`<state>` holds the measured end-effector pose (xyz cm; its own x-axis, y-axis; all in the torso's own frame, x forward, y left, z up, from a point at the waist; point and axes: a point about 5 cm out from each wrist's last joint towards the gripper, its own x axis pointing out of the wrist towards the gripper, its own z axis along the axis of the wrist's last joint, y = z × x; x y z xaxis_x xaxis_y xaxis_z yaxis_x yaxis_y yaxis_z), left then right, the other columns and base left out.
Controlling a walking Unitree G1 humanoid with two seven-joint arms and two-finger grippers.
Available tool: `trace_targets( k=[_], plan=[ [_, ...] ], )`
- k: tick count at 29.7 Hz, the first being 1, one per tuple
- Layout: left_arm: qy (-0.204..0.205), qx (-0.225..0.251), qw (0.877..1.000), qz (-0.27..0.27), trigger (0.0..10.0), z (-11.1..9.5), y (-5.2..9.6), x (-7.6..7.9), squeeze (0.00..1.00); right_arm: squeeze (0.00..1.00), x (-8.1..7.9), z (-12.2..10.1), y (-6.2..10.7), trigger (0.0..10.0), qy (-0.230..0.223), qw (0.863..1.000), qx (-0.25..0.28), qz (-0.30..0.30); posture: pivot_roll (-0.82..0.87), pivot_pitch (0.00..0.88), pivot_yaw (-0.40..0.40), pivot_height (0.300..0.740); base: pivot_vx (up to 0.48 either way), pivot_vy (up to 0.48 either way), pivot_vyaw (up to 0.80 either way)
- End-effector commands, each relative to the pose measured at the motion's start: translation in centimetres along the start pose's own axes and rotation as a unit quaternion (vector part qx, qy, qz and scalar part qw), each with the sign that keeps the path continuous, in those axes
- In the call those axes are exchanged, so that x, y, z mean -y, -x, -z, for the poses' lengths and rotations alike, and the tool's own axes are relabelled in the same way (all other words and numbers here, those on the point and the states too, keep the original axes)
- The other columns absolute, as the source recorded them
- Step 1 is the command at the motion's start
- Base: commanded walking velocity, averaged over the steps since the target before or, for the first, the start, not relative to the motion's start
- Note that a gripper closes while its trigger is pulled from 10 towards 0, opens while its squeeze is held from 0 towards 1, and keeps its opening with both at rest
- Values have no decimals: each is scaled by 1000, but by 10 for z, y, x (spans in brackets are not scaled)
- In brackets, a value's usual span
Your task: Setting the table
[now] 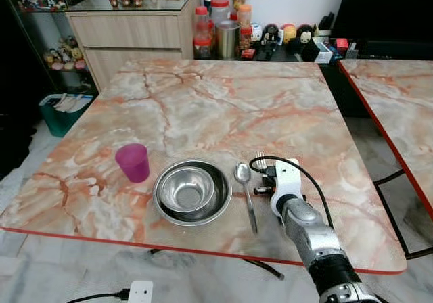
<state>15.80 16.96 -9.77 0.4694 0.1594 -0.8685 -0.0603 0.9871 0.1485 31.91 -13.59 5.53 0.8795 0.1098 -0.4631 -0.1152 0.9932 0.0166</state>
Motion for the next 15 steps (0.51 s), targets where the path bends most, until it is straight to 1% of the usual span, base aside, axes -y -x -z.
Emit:
trace_targets(
  k=[1,5,11,15],
  plan=[
    [-2,-18,1000,1,10000,8,1,0,0,0,-1,-5,3,10000,5,1000,4,3,19,0,11,740,0,0,0],
    [-2,-18,1000,1,10000,8,1,0,0,0,-1,-6,6,10000,4,1000,4,3,14,0,12,740,0,0,0],
    [-3,-18,1000,2,10000,7,1,0,0,0,2,-1,7,10000,5,1000,-6,10,18,0,10,740,0,0,0],
    [-3,-18,1000,1,10000,7,1,0,0,0,1,1,9,10000,4,1000,-11,10,17,0,10,740,0,0,0]
  ],
)
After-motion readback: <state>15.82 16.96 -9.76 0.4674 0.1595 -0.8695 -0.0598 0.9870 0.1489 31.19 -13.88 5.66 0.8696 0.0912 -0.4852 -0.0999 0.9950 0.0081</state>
